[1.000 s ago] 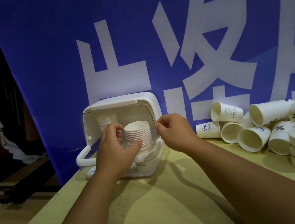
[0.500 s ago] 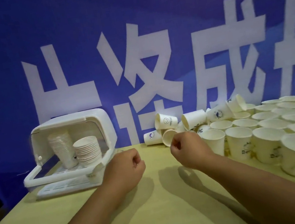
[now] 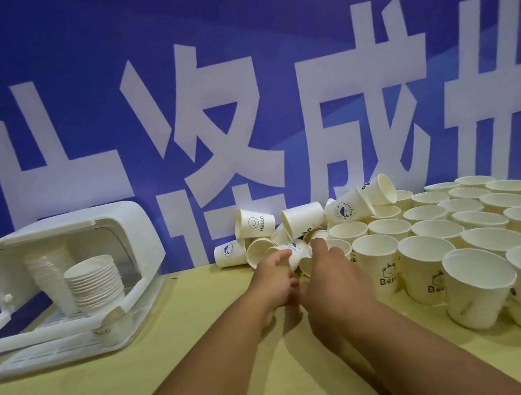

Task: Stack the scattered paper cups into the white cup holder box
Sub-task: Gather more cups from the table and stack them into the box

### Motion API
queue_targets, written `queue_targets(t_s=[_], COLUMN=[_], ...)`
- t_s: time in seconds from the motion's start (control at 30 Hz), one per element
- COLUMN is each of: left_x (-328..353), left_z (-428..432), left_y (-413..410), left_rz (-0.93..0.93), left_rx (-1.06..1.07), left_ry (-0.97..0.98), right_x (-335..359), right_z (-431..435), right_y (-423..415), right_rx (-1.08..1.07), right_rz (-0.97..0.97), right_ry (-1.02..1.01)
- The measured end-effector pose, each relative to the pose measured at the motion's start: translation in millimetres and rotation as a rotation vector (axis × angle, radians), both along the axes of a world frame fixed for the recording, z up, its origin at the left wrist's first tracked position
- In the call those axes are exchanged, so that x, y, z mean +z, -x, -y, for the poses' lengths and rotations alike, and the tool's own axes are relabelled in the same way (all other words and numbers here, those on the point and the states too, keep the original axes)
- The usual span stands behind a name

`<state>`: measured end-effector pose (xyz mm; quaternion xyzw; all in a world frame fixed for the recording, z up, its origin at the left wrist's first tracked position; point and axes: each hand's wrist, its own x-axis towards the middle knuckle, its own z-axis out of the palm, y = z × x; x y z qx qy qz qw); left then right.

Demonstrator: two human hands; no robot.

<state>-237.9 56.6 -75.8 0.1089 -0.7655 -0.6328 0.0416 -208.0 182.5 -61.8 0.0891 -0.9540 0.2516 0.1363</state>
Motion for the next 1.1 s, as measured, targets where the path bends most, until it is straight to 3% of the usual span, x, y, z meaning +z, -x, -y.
queue_targets(t_s=[0.17,0.4,0.6,0.77,1.0,1.1], left_x=[-6.6,5.6,21.5,20.6,10.8,5.0], left_z=[-5.7,21.9,56.3,75.3,90.9,94.5], left_y=[16.6,-14.5,-62.8,-98.7,-114.7,-112.8], left_rz=[-0.067,-0.274,-0.245,-0.202,-0.275,-0.179], left_rx=[0.119,0.525,0.505,0.487,0.510,0.471], left_ry=[-0.007,0.312,0.645,0.798,0.742,0.532], right_x=[5.1,6.2,0.2,-8.6,-19.9,-28.4], right_z=[-6.3,0.1,4.8,8.9,6.2,8.8], right_y=[0.2,-2.2,0.8,-1.1,6.0,10.8], right_rx=[-0.031,-0.004,0.091,0.222,0.269,0.270], right_rz=[-0.083,-0.157,-0.108,-0.045,0.162,0.181], right_ry=[-0.008,-0.003,0.146,0.375,0.549,0.555])
